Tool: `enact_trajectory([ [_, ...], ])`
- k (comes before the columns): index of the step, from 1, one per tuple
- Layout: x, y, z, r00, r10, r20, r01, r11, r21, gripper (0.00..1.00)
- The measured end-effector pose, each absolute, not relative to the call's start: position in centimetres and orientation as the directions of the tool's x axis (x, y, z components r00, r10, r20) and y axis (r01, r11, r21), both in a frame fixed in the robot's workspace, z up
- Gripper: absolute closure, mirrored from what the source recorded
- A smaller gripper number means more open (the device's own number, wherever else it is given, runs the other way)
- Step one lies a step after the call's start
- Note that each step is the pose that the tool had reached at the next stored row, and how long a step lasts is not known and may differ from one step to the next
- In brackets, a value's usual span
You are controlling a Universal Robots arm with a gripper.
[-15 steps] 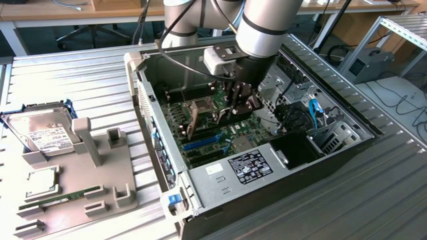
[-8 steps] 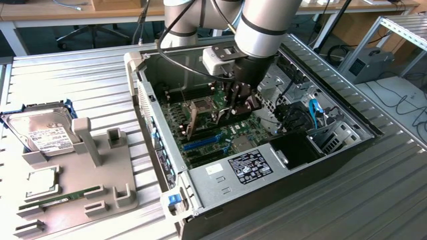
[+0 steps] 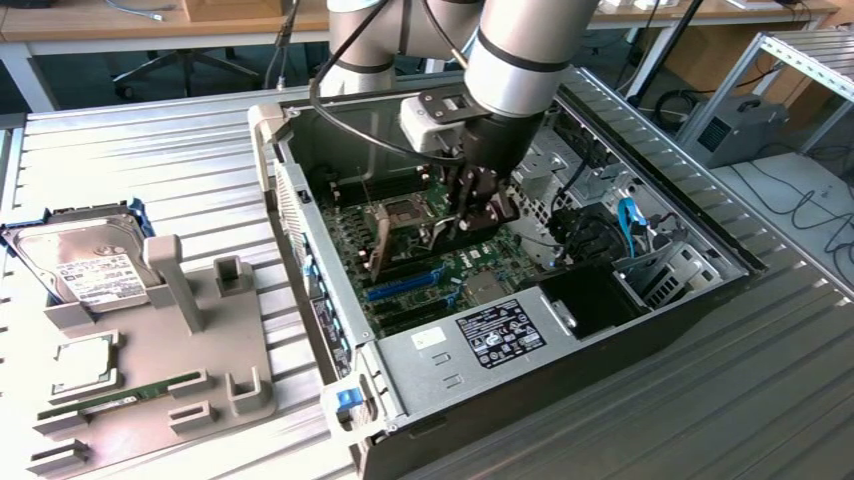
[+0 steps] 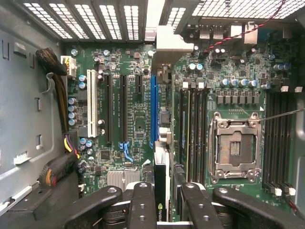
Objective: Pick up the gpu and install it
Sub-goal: 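Insert the gpu into the slot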
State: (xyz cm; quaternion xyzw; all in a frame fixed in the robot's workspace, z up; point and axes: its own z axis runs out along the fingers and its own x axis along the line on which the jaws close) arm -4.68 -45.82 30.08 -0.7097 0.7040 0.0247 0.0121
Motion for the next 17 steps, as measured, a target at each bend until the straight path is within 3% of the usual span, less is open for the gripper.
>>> enact_trajectory([
  [17, -5.8, -46.0, 29.7, 0.008, -0.999, -0.052, -1.000, -0.008, 0.018, 0.74],
])
